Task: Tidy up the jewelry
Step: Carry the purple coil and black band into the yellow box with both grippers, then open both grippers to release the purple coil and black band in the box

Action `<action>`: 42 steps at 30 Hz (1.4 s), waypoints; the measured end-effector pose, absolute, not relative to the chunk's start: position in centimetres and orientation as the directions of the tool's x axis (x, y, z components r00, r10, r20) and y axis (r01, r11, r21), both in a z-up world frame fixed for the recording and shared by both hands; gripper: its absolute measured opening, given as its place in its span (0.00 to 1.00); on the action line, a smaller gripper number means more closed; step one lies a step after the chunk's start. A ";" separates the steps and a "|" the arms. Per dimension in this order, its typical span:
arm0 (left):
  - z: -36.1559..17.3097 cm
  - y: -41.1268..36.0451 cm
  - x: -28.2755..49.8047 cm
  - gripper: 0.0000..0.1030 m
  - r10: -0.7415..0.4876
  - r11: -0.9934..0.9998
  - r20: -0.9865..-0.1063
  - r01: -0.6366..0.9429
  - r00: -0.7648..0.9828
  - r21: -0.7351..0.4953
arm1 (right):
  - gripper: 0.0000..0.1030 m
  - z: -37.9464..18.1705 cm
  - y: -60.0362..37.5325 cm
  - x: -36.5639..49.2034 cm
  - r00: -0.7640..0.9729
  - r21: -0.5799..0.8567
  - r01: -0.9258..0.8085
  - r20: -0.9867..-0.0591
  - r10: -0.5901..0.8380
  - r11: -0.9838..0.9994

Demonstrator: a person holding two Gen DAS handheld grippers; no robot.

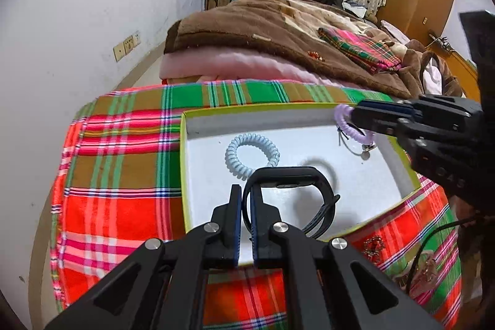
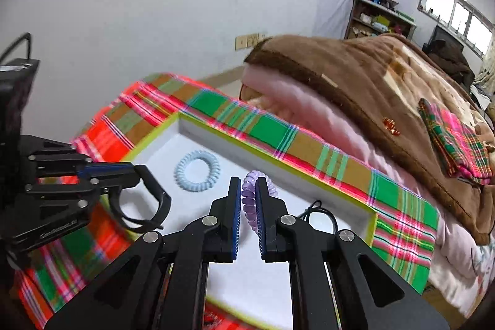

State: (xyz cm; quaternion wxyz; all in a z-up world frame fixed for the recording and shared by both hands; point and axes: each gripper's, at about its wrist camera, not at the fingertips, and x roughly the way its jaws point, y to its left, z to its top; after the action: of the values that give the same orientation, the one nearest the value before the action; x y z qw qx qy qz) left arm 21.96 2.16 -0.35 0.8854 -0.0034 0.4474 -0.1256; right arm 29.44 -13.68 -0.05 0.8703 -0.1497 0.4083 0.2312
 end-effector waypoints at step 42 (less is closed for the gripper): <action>-3.7 1.8 24.4 0.06 -0.172 0.978 -0.849 0.188 0.499 -0.087 | 0.09 -5.1 -10.8 32.2 0.458 -0.097 -0.600 -0.855 0.242 0.794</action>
State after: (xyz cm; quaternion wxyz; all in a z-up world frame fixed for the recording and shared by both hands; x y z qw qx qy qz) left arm 24.39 1.84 -3.74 0.8657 0.0084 0.4896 -0.1039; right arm 32.24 -10.78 -5.13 0.8308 -0.1969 0.4548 0.2533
